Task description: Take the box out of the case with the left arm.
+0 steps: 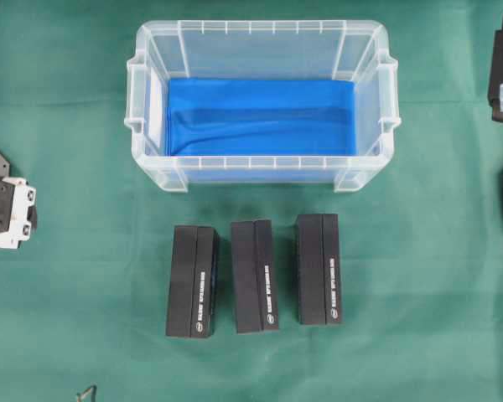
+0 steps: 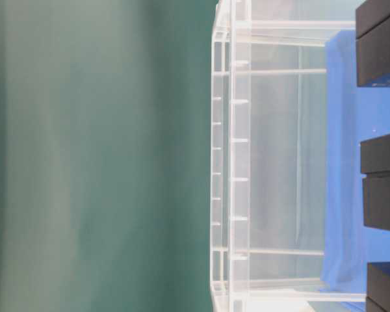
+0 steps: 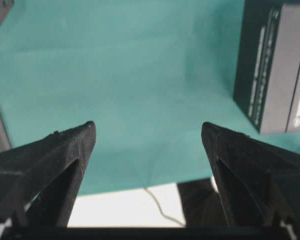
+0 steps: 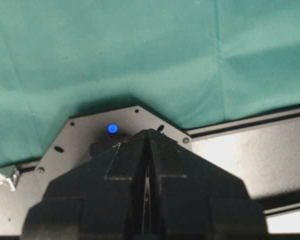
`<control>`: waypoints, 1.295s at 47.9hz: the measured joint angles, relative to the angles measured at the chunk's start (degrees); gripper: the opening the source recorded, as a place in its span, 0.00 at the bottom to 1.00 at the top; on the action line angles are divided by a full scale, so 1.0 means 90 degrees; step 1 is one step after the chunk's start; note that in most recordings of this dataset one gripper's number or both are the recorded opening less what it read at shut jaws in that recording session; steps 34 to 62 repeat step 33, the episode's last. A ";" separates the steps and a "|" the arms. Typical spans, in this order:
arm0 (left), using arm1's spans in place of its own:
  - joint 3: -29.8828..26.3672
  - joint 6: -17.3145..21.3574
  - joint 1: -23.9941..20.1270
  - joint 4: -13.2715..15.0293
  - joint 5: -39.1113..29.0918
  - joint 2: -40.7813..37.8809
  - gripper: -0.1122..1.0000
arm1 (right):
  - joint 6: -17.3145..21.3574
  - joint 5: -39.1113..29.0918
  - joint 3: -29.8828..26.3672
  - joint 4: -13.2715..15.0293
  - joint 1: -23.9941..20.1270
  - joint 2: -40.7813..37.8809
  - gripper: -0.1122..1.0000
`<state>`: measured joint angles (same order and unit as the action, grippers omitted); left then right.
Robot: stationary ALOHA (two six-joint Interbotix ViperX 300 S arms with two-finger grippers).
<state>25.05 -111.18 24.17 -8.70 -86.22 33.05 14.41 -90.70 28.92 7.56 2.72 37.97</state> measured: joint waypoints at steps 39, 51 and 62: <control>0.0156 0.2959 -0.2979 -0.0166 -0.0117 0.0459 0.84 | 0.0000 0.0000 0.0039 0.0000 0.0000 0.0000 0.10; 0.0156 0.2959 -0.2979 -0.0166 -0.0117 0.0459 0.84 | 0.0000 0.0000 0.0039 0.0000 0.0000 0.0000 0.10; 0.0156 0.2959 -0.2979 -0.0166 -0.0117 0.0459 0.84 | 0.0000 0.0000 0.0039 0.0000 0.0000 0.0000 0.10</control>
